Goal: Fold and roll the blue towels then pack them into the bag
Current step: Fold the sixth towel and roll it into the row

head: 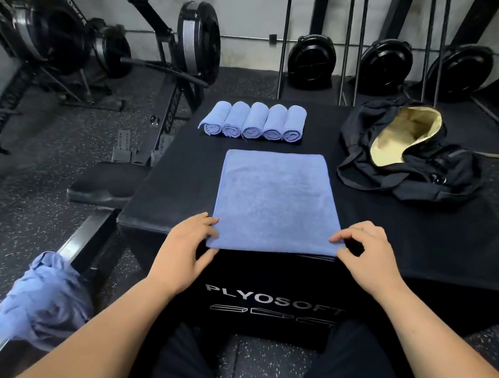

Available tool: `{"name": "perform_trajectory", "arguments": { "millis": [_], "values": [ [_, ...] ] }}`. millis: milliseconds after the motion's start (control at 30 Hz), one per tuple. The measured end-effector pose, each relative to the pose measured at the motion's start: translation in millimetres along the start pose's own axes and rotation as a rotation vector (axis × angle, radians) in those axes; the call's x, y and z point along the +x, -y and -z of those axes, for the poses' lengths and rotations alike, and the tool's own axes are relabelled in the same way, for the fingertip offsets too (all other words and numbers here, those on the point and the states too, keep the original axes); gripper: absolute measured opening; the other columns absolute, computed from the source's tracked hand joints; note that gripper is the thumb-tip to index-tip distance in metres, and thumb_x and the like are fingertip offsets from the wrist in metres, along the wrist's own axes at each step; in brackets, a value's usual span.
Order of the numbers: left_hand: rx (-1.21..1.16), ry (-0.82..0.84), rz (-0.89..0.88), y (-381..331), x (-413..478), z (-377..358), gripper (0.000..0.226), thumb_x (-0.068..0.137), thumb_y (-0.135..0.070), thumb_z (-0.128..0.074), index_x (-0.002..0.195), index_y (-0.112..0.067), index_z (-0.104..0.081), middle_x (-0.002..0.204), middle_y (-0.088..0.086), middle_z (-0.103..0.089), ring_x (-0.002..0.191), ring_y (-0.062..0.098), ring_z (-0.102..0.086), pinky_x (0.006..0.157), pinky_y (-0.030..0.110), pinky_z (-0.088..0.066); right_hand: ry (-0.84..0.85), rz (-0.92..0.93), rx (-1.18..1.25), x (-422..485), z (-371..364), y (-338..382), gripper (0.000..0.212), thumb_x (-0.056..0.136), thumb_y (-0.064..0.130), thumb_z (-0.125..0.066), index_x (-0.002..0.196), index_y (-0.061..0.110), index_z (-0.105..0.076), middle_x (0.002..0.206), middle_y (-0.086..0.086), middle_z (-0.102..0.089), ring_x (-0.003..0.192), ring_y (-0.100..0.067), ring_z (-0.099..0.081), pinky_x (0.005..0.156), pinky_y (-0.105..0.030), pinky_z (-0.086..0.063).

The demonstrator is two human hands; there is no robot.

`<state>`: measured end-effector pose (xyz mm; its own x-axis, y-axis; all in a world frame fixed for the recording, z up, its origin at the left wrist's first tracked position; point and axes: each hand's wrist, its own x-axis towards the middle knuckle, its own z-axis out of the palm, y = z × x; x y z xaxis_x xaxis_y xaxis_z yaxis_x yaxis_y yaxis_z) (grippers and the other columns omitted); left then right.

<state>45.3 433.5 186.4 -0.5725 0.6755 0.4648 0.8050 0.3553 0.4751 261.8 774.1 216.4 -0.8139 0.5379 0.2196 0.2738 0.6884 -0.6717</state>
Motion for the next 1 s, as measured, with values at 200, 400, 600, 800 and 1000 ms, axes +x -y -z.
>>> {"name": "perform_trajectory", "arguments": {
  "millis": [200,400,600,800,1000],
  "values": [
    [-0.107,-0.049,0.123,-4,2,3,0.014,0.093,-0.017,-0.079,0.104,-0.025,-0.074,0.133,-0.014,-0.066,0.134,0.009,-0.055,0.108,0.044,-0.049,-0.033,0.154,-0.076,-8,-3,-4,0.026,0.078,0.019,-0.087,0.094,0.034,-0.073,0.125,0.016,-0.056,0.128,-0.016,-0.04,0.107,-0.024,-0.033],
    [-0.208,-0.07,0.291,-10,4,3,0.007,0.093,-0.026,-0.08,0.097,-0.03,-0.077,0.127,-0.024,-0.068,0.131,0.009,-0.056,0.105,0.036,-0.051,-0.023,0.198,-0.113,-14,-3,-10,0.032,0.077,0.029,-0.09,0.105,0.033,-0.075,0.132,0.016,-0.058,0.132,-0.015,-0.043,0.11,-0.028,-0.036],
    [-0.256,-0.086,0.358,-13,8,6,0.008,0.095,-0.026,-0.078,0.101,-0.03,-0.081,0.12,-0.026,-0.072,0.131,-0.001,-0.056,0.11,0.02,-0.043,-0.143,0.073,-0.017,-13,-3,-9,0.012,0.088,0.025,-0.082,0.1,0.029,-0.081,0.119,0.018,-0.07,0.124,-0.01,-0.054,0.107,-0.031,-0.043],
    [-0.366,-0.071,0.476,-20,14,14,0.013,0.098,-0.03,-0.074,0.107,-0.036,-0.082,0.112,-0.025,-0.074,0.118,-0.005,-0.06,0.103,0.018,-0.043,-0.177,-0.01,0.09,-12,1,-1,0.009,0.095,0.028,-0.075,0.102,0.033,-0.079,0.115,0.023,-0.072,0.121,0.003,-0.057,0.104,-0.023,-0.044],
    [-0.428,-0.086,0.513,-27,17,19,0.008,0.098,-0.029,-0.075,0.103,-0.031,-0.081,0.108,-0.02,-0.077,0.107,-0.005,-0.068,0.1,0.02,-0.05,-0.1,-0.039,0.195,-12,11,-2,0.011,0.097,0.028,-0.072,0.105,0.034,-0.079,0.123,0.03,-0.07,0.138,0.009,-0.047,0.115,-0.024,-0.032]
  ]
}}
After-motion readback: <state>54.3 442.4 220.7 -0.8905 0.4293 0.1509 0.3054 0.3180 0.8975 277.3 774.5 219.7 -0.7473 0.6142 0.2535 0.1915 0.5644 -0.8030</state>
